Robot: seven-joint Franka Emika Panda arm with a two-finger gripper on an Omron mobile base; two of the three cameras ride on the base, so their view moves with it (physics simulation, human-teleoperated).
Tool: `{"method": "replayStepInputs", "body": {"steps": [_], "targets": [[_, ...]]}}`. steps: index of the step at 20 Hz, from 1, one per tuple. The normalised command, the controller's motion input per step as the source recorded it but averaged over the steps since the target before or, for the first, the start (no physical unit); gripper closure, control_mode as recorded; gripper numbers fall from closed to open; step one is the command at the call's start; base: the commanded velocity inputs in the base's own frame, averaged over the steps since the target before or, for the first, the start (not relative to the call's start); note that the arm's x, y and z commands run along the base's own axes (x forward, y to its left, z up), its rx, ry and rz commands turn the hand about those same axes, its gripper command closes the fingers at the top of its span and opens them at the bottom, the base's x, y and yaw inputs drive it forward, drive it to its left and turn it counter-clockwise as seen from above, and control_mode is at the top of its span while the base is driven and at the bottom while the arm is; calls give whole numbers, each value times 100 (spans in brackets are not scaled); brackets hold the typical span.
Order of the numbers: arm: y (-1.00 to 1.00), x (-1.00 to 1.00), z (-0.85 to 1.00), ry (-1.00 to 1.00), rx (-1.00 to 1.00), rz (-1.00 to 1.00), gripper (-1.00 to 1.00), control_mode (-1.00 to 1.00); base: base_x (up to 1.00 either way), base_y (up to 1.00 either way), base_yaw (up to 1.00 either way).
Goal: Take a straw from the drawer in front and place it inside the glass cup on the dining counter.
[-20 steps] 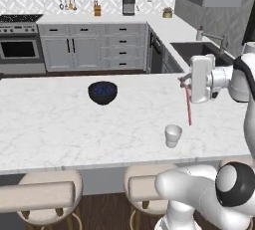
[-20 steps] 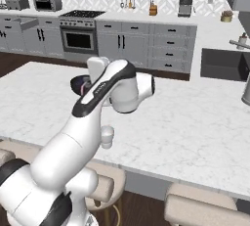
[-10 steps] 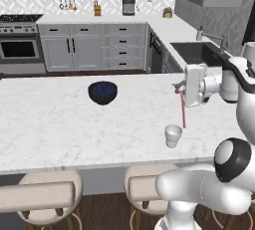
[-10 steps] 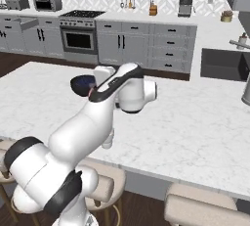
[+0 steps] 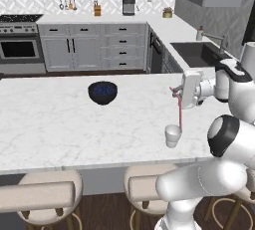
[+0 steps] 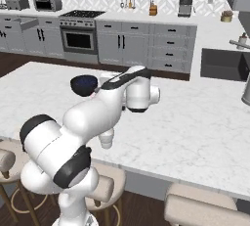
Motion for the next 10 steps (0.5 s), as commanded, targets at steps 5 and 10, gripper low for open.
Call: {"method": "replayStepInputs", "body": {"steps": [5, 10], "targets": [[0, 7, -31, -5, 6, 10, 100, -100, 0, 0, 0], [-2, 18, -13, -9, 5, 10, 100, -100, 0, 0, 0]]}}
